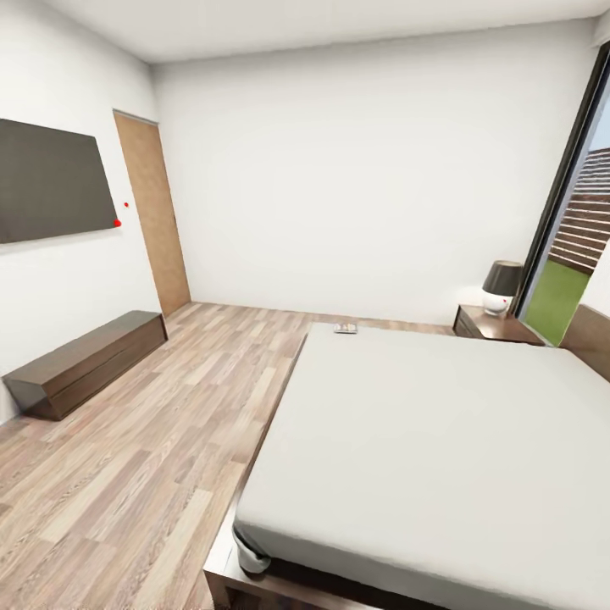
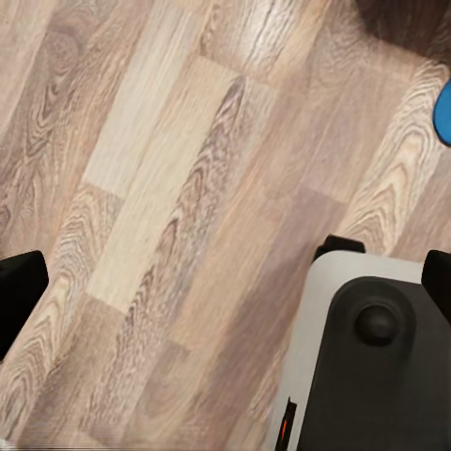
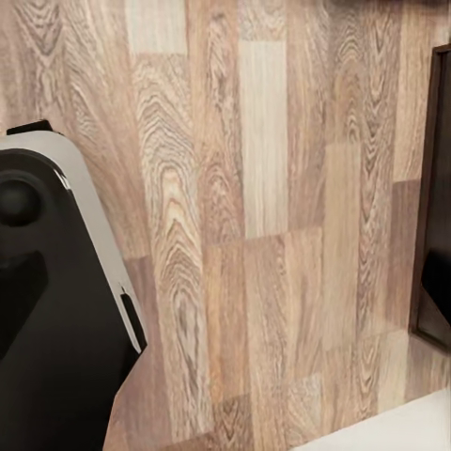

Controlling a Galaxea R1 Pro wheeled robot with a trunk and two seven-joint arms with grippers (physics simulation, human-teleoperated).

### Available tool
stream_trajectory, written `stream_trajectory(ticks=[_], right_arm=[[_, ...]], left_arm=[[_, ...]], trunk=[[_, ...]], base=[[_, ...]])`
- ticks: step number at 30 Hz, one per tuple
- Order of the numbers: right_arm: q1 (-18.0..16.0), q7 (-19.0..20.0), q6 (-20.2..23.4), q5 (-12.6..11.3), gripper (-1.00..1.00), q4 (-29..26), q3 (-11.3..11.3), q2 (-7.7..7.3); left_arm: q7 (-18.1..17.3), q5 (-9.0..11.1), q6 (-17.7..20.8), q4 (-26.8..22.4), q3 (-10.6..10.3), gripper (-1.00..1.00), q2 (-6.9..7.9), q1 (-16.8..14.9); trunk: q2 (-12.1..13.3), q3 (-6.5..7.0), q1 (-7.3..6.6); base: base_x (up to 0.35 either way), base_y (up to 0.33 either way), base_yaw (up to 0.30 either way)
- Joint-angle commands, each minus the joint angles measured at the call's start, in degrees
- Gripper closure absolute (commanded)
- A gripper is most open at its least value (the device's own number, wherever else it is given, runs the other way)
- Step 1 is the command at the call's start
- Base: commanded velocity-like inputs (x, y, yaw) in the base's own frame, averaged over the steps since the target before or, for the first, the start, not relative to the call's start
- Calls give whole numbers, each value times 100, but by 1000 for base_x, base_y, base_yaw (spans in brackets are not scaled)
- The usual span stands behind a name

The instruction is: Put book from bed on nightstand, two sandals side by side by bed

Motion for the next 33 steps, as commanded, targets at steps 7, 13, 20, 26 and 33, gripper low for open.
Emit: stream_trajectory(ticks=[7, 13, 20, 26, 33], right_arm=[[-3, 8, -37, -17, -100, 4, -24, -5], [-3, 10, -37, -17, -100, 4, -15, 3], [-3, 10, -37, -17, -100, 6, 57, 8], [-3, 11, -37, -17, -100, 11, 111, 26], [-3, 11, -37, -17, -100, 12, 121, 18]], left_arm=[[12, 33, -13, 0, -53, -100, -2, -9], [18, 16, -7, -3, -59, -100, -5, -11], [22, 7, -2, -7, -61, -100, -41, -10], [19, 8, -2, -16, -63, -100, -158, -14], [30, 8, 0, -27, -65, -100, -196, -19]], trunk=[[-10, -9, 3], [-10, -9, 3], [-10, -9, 3], [-10, -9, 3], [-10, -9, 3]], base=[[0, 0, 245], [0, 0, 246], [0, 0, 247], [0, 0, 247], [0, 0, 247]])
